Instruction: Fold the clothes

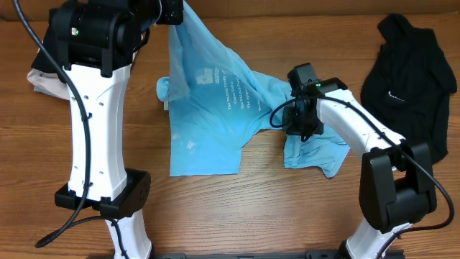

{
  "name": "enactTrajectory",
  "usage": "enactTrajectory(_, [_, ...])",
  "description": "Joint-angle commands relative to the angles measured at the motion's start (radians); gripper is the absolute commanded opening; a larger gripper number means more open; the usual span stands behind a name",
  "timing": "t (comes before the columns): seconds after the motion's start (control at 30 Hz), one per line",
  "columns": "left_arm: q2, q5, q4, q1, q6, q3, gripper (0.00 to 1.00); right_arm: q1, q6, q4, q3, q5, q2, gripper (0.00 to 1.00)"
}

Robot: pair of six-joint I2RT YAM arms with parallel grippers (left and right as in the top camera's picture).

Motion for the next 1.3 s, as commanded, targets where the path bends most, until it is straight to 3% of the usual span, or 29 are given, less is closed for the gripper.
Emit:
enactTrajectory(0.0, [-0.006,-0.029,0.001,0.0,0.035,0.023,0.04,-0.007,0.006,0.018,-0.002,0.1,-0.003,0.04])
enactTrajectory(0.2, [-0.085,-0.208,0.0,0.0,0.035,0.023,0.04,-0.072,-0.019,-0.153,0.135,0.102,-0.053,0.04])
enactTrajectory(0.37, [-0.18,-0.328,-0.011,0.0,0.047,0.023,0.04,-0.155,-0.095,-0.354,0.321,-0.066,-0.175,0.04])
enactTrajectory(0.6, [-0.301,-0.35,-0.03,0.0,0.058,0.023,0.04,-0.248,-0.139,-0.612,0.568,-0.087,-0.32,0.04])
enactTrajectory(0.8, [-0.397,-0.351,-0.039,0.0,0.059,0.023,0.04,-0.26,-0.138,-0.733,0.747,-0.114,-0.415,0.04])
enactTrajectory(1.03, [-0.5,-0.412,-0.077,0.0,0.069,0.023,0.04,-0.26,-0.137,-0.732,0.769,-0.245,-0.565,0.04])
enactTrajectory(1.27, [-0.455,-0.454,-0.146,0.0,0.071,-0.003,0.04,-0.26,-0.134,-0.732,0.694,-0.246,-0.552,0.04])
